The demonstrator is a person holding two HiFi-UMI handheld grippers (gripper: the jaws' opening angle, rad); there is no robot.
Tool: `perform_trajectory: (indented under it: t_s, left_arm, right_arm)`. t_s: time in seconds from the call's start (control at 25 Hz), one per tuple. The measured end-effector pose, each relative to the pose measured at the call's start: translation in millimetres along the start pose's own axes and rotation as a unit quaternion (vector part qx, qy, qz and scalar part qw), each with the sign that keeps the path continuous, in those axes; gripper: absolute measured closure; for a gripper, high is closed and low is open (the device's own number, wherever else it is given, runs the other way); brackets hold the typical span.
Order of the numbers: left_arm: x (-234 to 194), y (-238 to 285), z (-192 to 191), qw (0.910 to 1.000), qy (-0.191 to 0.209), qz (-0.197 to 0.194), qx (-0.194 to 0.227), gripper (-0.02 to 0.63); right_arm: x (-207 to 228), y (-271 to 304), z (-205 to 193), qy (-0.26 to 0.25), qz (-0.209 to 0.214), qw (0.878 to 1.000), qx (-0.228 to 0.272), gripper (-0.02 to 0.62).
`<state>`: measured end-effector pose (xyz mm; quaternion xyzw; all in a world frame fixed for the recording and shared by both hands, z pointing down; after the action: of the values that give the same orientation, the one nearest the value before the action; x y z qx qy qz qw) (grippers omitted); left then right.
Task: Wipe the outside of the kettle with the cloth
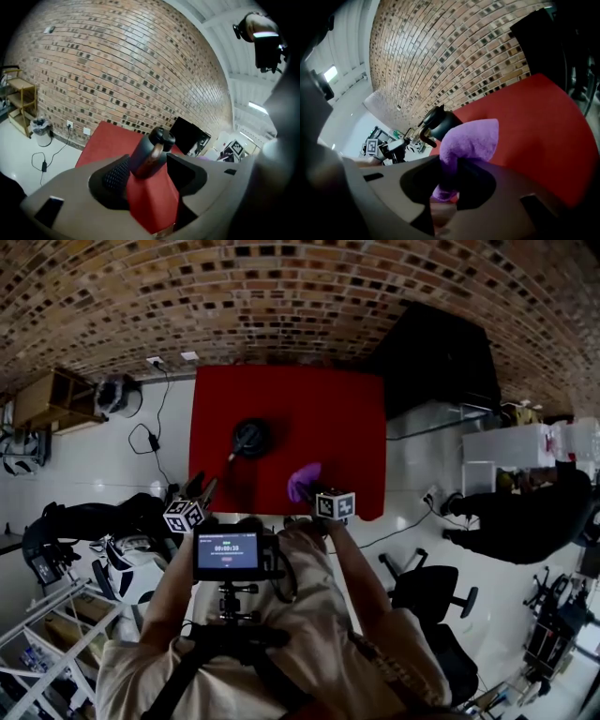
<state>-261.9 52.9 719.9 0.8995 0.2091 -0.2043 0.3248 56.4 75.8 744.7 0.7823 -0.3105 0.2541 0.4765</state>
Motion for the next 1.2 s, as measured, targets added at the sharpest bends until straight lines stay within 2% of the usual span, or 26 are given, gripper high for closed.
perform_trajectory:
  t_s: [0.08, 0.24, 0.36, 0.44, 0.56, 0.64, 0.72, 0.76, 0.84, 0.88, 0.96, 1.04, 1.08, 1.12, 1.2]
  left_arm:
    - [-0.3, -8.5, 7.1, 0.9996, -0.020, 0.004, 0.020, 0.357]
    - [3.2, -13.7, 20.2, 0.9993, -0.024, 0.012, 0.024, 0.357]
    - [0.3, -10.5, 24.9, 0.9994, -0.023, 0.014, 0.024, 0.357]
    - [7.2, -7.5, 31.4, 0.9996, -0.017, 0.010, 0.020, 0.357]
    - [20.7, -0.8, 35.3, 0.9999, 0.009, 0.001, -0.009, 0.350]
    - [28.5, 7.6, 33.8, 0.9987, 0.025, -0.005, -0.044, 0.350]
    - [33.3, 19.2, 30.8, 0.9960, 0.039, -0.009, -0.079, 0.350]
    - [35.1, 25.9, 29.9, 0.9945, 0.047, -0.012, -0.093, 0.350]
    - [36.4, 38.9, 27.9, 0.9919, 0.057, -0.017, -0.112, 0.350]
    - [35.4, 44.6, 27.0, 0.9911, 0.059, -0.016, -0.118, 0.350]
    - [32.7, 54.3, 27.2, 0.9904, 0.059, -0.012, -0.125, 0.350]
    - [30.7, 62.6, 29.5, 0.9903, 0.055, -0.011, -0.127, 0.350]
    - [29.9, 66.3, 30.3, 0.9901, 0.054, -0.012, -0.129, 0.350]
    - [29.2, 69.4, 30.2, 0.9898, 0.053, -0.013, -0.132, 0.350]
    - [28.9, 73.3, 28.5, 0.9888, 0.052, -0.012, -0.139, 0.351]
  right_arm:
    - [10.7, 3.5, 10.4, -0.013, -0.018, 1.000, -0.001, 0.499]
    - [43.1, 19.6, 53.1, -0.041, -0.067, 0.997, 0.006, 0.500]
    - [32.7, 37.5, 100.4, -0.118, -0.048, 0.992, 0.012, 0.500]
    - [14.9, 55.0, 126.0, -0.185, -0.026, 0.982, 0.002, 0.500]
    - [1.6, 88.7, 148.9, -0.255, -0.028, 0.966, -0.024, 0.500]
    - [4.4, 114.2, 150.1, -0.252, -0.014, 0.967, -0.035, 0.500]
    - [11.7, 137.5, 141.6, -0.225, 0.012, 0.973, -0.043, 0.500]
    - [21.7, 147.3, 135.9, -0.207, 0.013, 0.977, -0.047, 0.503]
    - [54.9, 165.5, 117.5, -0.170, -0.013, 0.982, -0.077, 0.505]
    - [70.1, 174.7, 103.3, -0.158, -0.026, 0.981, -0.106, 0.505]
    - [87.4, 188.3, 74.8, -0.161, -0.041, 0.972, -0.165, 0.505]
    - [92.8, 188.2, 61.6, -0.174, -0.061, 0.964, -0.192, 0.503]
    - [93.7, 181.8, 64.4, -0.174, -0.080, 0.965, -0.180, 0.502]
    - [92.9, 171.0, 73.0, -0.168, -0.101, 0.970, -0.145, 0.502]
    - [77.5, 138.8, 97.4, -0.145, -0.114, 0.982, -0.036, 0.500]
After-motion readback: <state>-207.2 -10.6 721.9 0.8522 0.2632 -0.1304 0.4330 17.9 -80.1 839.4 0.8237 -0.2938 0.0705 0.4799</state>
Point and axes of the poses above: the fingertips, and each gripper's own axes: y forward along the fingers, x to its right, z out of its top, the point moved 3 cm from there along -y, backward along the fingers, and after that the axes turned 1 degree about z, right-handed, at the moved point
